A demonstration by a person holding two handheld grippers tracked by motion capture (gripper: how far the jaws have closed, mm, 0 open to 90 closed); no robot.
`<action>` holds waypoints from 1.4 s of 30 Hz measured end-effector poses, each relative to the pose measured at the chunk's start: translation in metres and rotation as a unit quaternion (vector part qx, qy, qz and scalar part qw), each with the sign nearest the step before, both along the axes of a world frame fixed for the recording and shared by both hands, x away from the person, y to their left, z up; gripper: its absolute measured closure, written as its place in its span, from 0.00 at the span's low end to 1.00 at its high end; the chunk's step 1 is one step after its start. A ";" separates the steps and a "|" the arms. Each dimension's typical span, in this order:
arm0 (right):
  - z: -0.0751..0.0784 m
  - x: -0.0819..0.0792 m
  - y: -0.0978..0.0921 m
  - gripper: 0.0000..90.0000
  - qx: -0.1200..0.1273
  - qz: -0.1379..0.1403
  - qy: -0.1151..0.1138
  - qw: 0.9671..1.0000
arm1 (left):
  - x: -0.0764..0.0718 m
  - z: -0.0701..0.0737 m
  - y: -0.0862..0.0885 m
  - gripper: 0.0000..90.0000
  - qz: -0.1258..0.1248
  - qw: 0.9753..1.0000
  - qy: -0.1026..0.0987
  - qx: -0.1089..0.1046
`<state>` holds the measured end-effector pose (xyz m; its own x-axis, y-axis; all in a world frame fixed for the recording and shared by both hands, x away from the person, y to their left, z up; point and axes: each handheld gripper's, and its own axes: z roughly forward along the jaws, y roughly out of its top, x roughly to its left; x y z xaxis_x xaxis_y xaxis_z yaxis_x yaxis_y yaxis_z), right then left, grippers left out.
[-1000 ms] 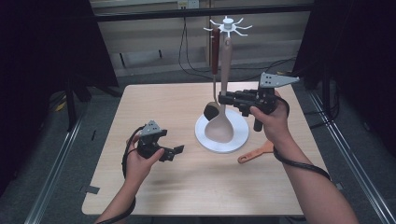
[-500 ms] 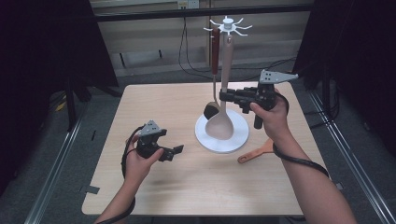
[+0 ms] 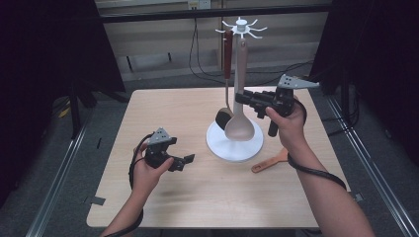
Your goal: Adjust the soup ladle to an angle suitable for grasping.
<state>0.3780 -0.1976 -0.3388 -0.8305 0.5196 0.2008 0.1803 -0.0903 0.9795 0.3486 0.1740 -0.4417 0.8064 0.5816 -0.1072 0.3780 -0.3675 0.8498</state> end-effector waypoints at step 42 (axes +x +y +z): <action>0.052 -0.010 -0.001 1.00 0.117 -0.212 -0.137 0.960 | -0.001 -0.001 0.001 0.03 0.000 1.000 0.002 -0.006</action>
